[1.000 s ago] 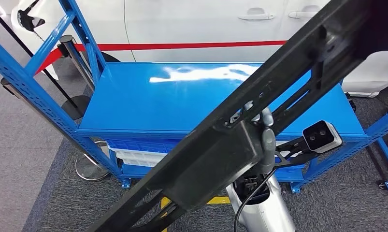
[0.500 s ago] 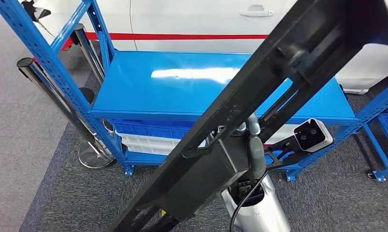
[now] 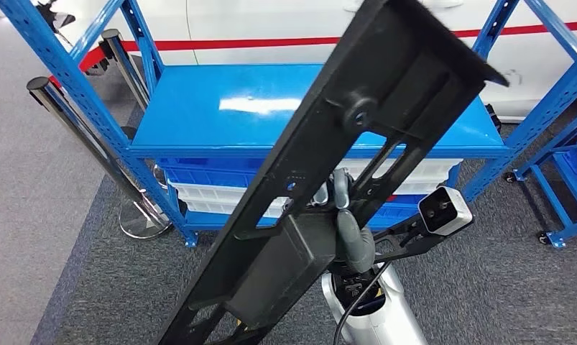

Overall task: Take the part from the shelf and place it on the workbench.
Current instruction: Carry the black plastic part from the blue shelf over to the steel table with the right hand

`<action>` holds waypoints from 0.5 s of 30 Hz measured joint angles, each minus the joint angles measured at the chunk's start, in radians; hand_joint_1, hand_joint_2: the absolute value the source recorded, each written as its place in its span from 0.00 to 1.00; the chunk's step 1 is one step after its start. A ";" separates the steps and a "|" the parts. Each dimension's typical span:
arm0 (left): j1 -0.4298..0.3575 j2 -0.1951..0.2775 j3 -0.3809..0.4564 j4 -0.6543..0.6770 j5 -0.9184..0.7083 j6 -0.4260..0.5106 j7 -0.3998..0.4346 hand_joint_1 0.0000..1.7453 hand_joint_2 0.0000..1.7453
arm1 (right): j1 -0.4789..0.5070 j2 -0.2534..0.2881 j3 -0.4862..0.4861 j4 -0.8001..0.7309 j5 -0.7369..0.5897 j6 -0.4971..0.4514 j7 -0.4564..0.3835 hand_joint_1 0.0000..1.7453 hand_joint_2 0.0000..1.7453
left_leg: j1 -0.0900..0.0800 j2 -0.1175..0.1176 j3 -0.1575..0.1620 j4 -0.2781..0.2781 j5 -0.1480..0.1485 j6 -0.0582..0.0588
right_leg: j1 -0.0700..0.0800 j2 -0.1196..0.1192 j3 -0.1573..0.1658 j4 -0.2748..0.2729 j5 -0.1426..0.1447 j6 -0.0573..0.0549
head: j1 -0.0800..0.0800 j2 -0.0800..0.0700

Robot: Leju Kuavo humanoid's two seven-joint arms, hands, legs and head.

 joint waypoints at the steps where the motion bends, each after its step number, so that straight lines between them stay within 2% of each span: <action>1: 0.000 0.002 0.000 0.000 0.000 -0.001 0.000 0.00 1.00 | 0.007 0.000 0.000 0.004 0.008 -0.003 -0.002 1.00 1.00 | 0.000 -0.001 0.030 -0.018 0.027 0.002 | 0.000 0.003 -0.017 0.002 0.012 0.002 | 0.000 0.000; 2: 0.000 0.003 0.000 0.000 -0.001 -0.002 0.000 0.00 1.00 | 0.013 0.000 0.000 0.006 0.015 -0.006 -0.006 1.00 1.00 | 0.000 -0.007 0.076 -0.066 0.053 0.005 | 0.000 0.007 -0.031 0.004 0.023 0.005 | 0.000 0.000; 3: -0.001 0.005 0.000 0.000 -0.001 -0.001 -0.001 0.00 1.00 | 0.017 0.000 0.000 0.008 0.023 -0.007 -0.010 1.00 1.00 | -0.001 -0.018 0.135 -0.139 0.061 0.010 | 0.001 0.012 -0.044 0.006 0.034 0.009 | 0.000 0.000; 4: -0.001 0.006 0.000 0.000 -0.002 0.000 -0.002 0.00 1.00 | 0.021 0.000 0.000 0.008 0.030 -0.009 -0.015 1.00 1.00 | -0.002 -0.028 0.190 -0.215 0.055 0.015 | 0.001 0.016 -0.052 0.007 0.044 0.013 | 0.000 0.000; 5: -0.001 0.006 -0.001 0.000 -0.002 0.000 -0.004 0.00 1.00 | 0.023 0.000 0.000 0.008 0.038 -0.009 -0.020 1.00 1.00 | -0.003 -0.037 0.228 -0.272 0.043 0.019 | 0.001 0.020 -0.057 0.006 0.055 0.019 | 0.000 0.000; 6: -0.002 0.007 -0.001 0.000 -0.003 0.001 -0.005 0.00 1.00 | 0.025 -0.001 -0.001 0.008 0.045 -0.010 -0.026 1.00 1.00 | -0.006 -0.040 0.248 -0.307 0.031 0.024 | 0.001 0.023 -0.059 0.003 0.065 0.025 | 0.000 0.000; 8: -0.001 0.008 -0.001 0.000 -0.005 0.000 -0.006 0.00 1.00 | 0.031 -0.002 -0.002 0.008 0.059 -0.012 -0.034 1.00 1.00 | -0.007 -0.028 0.242 -0.321 0.043 0.034 | -0.001 0.031 -0.062 -0.004 0.082 0.038 | 0.000 0.000; 9: -0.001 0.008 -0.001 0.000 -0.006 0.000 -0.006 0.00 1.00 | 0.033 -0.002 -0.005 0.008 0.064 -0.014 -0.036 1.00 1.00 | -0.006 -0.021 0.236 -0.325 0.054 0.041 | -0.002 0.031 -0.068 0.002 0.072 0.043 | 0.001 0.000; 10: -0.001 0.008 -0.002 0.000 -0.007 0.000 -0.006 0.00 1.00 | 0.036 -0.003 -0.008 0.008 0.068 -0.016 -0.037 1.00 1.00 | -0.004 -0.012 0.227 -0.329 0.066 0.049 | -0.003 0.027 -0.078 0.026 0.042 0.048 | 0.002 0.000; 11: -0.001 0.008 -0.002 0.000 -0.009 0.000 -0.006 0.00 1.00 | 0.037 -0.004 -0.012 0.008 0.071 -0.018 -0.039 1.00 1.00 | -0.003 -0.004 0.217 -0.331 0.076 0.055 | -0.005 0.020 -0.093 0.069 -0.004 0.051 | 0.004 0.000; 12: 0.000 0.008 -0.003 0.000 -0.011 0.000 -0.006 0.00 1.00 | 0.039 -0.005 -0.016 0.008 0.075 -0.020 -0.041 1.00 1.00 | -0.004 0.003 0.205 -0.330 0.085 0.059 | -0.005 0.014 -0.109 0.127 -0.054 0.054 | 0.005 0.000; 13: 0.000 0.008 -0.004 0.000 -0.013 0.001 -0.006 0.00 1.00 | 0.040 -0.006 -0.020 0.008 0.078 -0.022 -0.043 1.00 1.00 | -0.005 0.011 0.192 -0.329 0.094 0.061 | -0.006 0.011 -0.124 0.190 -0.089 0.058 | 0.006 0.000; 14: 0.001 0.008 -0.005 0.000 -0.014 0.001 -0.006 0.00 1.00 | 0.042 -0.008 -0.023 0.008 0.082 -0.024 -0.045 1.00 1.00 | -0.006 0.019 0.180 -0.327 0.103 0.060 | -0.007 0.009 -0.133 0.243 -0.098 0.061 | 0.006 0.000; 15: 0.001 0.008 -0.007 0.000 -0.015 0.002 -0.006 0.00 1.00 | 0.043 -0.009 -0.026 0.008 0.087 -0.025 -0.046 1.00 1.00 | -0.007 0.028 0.167 -0.324 0.111 0.059 | -0.007 0.007 -0.130 0.272 -0.084 0.063 | 0.006 0.000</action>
